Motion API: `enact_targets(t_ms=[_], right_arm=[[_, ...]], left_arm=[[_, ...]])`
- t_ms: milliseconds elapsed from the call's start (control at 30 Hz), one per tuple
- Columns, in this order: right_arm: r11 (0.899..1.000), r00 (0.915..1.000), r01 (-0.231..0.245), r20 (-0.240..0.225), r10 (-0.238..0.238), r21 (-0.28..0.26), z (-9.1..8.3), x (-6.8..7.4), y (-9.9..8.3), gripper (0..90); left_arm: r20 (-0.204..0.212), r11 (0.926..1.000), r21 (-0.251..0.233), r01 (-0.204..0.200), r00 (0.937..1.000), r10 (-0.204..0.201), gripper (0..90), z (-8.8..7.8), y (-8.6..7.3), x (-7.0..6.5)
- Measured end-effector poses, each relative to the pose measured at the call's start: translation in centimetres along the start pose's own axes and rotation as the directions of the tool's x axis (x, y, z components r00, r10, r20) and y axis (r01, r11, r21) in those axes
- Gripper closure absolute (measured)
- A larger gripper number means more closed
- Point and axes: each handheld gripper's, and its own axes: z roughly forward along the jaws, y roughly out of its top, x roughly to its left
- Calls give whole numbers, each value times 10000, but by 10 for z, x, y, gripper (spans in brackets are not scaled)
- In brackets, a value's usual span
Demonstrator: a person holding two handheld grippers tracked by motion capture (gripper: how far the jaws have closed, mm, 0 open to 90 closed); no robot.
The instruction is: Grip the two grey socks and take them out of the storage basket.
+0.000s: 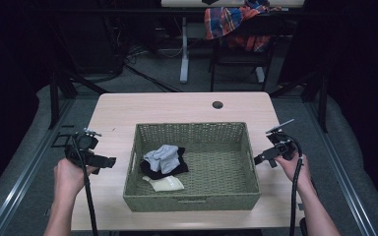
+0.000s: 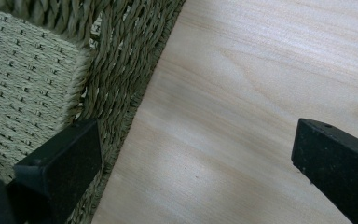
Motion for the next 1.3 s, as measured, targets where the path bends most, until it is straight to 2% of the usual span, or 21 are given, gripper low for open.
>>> enact_targets(t_ms=[167,200,233,300,400,500,533,633,700,733,833,867,967,1000,1033,1067,1100,1167,1200,1300], right_arm=[[10000,10000,18,-36,-17,61,-1,0,0,17],[10000,10000,18,-36,-17,61,-1,0,0,17],[9994,9999,171,-24,-171,284,-2,-2,1,19],[9995,9999,159,-30,-158,279,-2,-2,1,20],[9996,9999,119,-31,-119,262,-2,-2,0,23],[9997,9999,89,-77,-87,244,-2,-2,0,24],[9998,9998,-160,-131,160,-67,0,-1,-1,24],[9999,9999,-89,-76,89,70,-1,-2,-1,25],[9998,9999,35,-133,-33,220,-2,-3,0,25],[9999,9998,-165,-99,165,-2,-1,-2,-1,25],[9999,9998,-127,-136,128,73,-1,-2,-1,26],[9999,9998,-123,-172,124,78,-1,-3,-1,26],[10000,9998,-87,-195,88,46,-1,-3,-1,26],[10000,9998,-77,-192,78,47,-1,-3,-1,26],[10000,9998,-88,-197,89,42,-1,-3,-1,27],[10000,9998,-91,-202,91,42,-1,-3,-1,27],[9998,9997,-166,-188,167,67,-1,-3,-1,27],[9998,9996,-168,-213,170,87,-1,-3,-1,27],[9998,9996,-168,-213,170,87,-1,-3,-1,27],[9998,9996,-119,-241,123,139,-1,-4,-1,28]], left_arm=[[28,9992,-32,-401,9992,401,0,-13,17,-14],[28,9992,-32,-401,9992,401,0,-13,17,-14],[26,9981,-58,-612,9981,612,0,-16,23,-19],[46,9977,-101,-670,9977,671,0,-16,26,-22],[192,9934,-195,-1131,9934,1134,0,-19,40,-37],[389,9864,-209,-1633,9857,1640,0,-18,53,-52],[450,9845,-185,-1744,9835,1751,0,-17,55,-55],[651,9770,-67,-2129,9749,2129,0,-11,65,-68],[736,9749,-27,-2228,9722,2224,0,-7,69,-75],[748,9739,-7,-2271,9711,2266,0,-5,71,-77],[850,9709,79,-2393,9676,2378,0,-1,74,-82],[907,9675,163,-2522,9641,2497,0,4,77,-88],[1018,9644,257,-2630,9604,2592,0,9,80,-92],[1101,9605,359,-2759,9564,2706,0,14,82,-97],[1101,9605,359,-2759,9564,2706,0,14,82,-97],[1190,9572,313,-2876,9520,2821,2,18,83,-101],[1190,9572,313,-2876,9520,2821,4,18,83,-101],[1281,9506,408,-3077,9452,3004,4,25,84,-108],[1281,9506,408,-3077,9452,3004,8,25,84,-108],[1574,9410,619,-3327,9343,3199,44,35,82,-115]])
